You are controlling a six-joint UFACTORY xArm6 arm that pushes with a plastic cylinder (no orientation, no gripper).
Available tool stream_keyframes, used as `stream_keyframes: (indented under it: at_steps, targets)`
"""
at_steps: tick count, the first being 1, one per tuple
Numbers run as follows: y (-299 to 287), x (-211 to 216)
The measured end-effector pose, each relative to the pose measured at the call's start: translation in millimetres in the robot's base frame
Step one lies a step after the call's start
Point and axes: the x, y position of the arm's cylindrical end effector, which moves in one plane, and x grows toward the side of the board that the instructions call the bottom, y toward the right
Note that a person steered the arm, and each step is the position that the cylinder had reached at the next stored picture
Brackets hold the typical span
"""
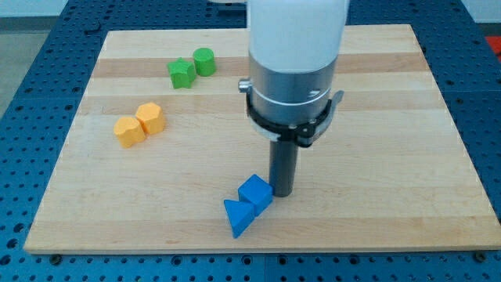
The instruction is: Push the blue cube along with blue triangle slightly down
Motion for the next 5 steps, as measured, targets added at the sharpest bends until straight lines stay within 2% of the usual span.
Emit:
stream_keyframes:
  at_steps: [5]
  targets:
    - [-28.1, -4.4]
